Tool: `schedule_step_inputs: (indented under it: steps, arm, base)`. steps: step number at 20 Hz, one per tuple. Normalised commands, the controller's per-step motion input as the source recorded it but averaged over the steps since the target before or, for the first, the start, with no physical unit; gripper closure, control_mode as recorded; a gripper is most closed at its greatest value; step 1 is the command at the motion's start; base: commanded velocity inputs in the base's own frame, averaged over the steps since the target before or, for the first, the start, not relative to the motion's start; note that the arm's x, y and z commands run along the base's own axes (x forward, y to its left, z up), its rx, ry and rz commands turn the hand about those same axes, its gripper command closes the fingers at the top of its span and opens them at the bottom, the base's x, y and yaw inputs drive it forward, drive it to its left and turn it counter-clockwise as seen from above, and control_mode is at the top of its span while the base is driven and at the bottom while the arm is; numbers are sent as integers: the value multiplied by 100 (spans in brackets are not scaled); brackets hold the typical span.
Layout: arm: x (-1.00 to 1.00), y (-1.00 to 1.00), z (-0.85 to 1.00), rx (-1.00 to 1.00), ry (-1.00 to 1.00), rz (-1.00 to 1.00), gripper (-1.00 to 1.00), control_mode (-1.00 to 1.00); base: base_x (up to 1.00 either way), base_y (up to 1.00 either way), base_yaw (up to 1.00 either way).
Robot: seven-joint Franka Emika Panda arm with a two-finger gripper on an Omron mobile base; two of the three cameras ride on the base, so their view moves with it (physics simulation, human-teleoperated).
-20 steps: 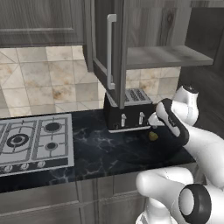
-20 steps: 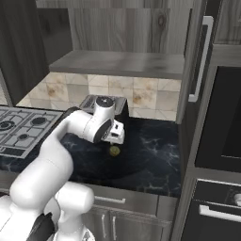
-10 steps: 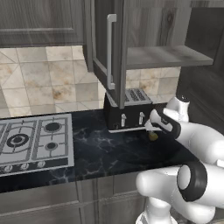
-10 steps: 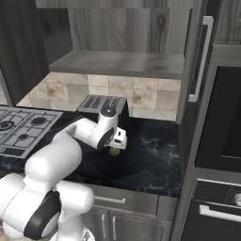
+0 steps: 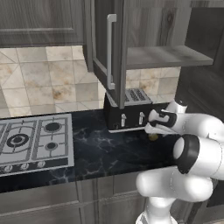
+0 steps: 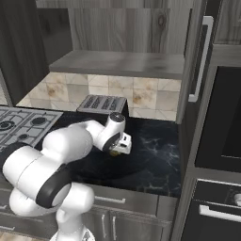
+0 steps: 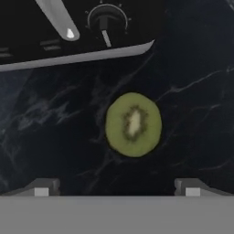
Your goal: Pick the kiwi from the counter and place it in the cabinet. Then close the cabinet.
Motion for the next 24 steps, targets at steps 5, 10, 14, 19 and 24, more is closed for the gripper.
schedule_step_inputs:
  steps: [5, 10, 14, 19, 24]
  arm:
    - [27, -5, -35, 7, 0, 0, -100, -100]
    - [25, 0, -36, 6, 0, 0, -100, -100]
    - [31, 0, -31, 6, 0, 0, -100, -100]
    - [15, -3, -22, 2, 0, 0, 100, -100]
    - [-54, -2, 0, 0, -5, 3, 100, -100]
  base:
    - [0, 0, 0]
    - [0, 0, 0]
    - [0, 0, 0]
    - [0, 0, 0]
    - [0, 0, 0]
